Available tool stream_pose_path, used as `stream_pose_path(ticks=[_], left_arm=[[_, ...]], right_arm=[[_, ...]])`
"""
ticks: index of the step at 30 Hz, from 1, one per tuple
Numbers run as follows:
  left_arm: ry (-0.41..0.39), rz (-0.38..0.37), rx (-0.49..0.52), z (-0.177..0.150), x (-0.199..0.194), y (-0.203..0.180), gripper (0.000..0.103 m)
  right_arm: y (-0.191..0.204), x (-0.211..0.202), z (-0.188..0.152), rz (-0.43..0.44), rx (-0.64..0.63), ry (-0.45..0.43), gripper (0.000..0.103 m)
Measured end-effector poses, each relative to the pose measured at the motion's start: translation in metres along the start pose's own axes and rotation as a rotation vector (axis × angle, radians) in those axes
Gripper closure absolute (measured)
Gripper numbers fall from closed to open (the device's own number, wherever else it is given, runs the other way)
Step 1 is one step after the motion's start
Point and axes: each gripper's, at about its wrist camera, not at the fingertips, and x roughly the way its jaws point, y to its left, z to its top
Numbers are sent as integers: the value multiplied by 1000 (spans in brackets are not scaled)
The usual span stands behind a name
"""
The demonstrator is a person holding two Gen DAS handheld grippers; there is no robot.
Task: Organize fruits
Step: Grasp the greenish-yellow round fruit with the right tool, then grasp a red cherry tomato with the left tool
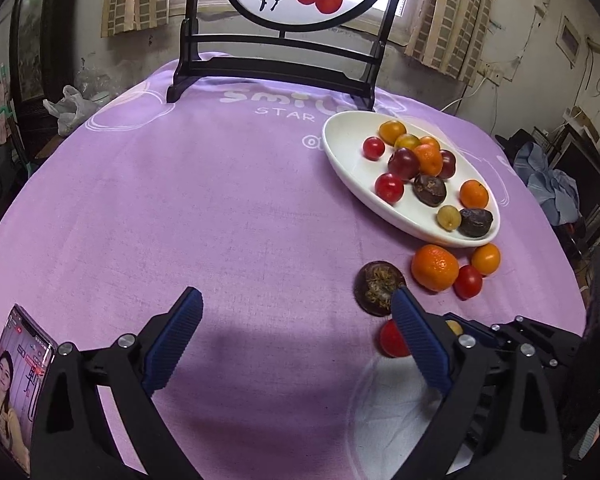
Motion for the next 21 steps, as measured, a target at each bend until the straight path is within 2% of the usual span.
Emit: stream_pose_path(ticks=[6,12,14,16,21], left_arm=[[13,27,36,-5,6,-8,10],[29,-24,89,-15,5,-27,10],[33,-26,134,-20,5,-37,10],[38,3,181,-25,8,-48,10],[61,-9,232,-36,17,-63,10]], right_arm=[[-26,-24,-22,-21,72,-22,75],[-57,-39,-45,-51,160,-27,75],[-61,-42,-49,-52,171,-34,75],[-63,-44,-50,-46,171,-42,75],[-62,-46,-51,-33,160,-54,75]])
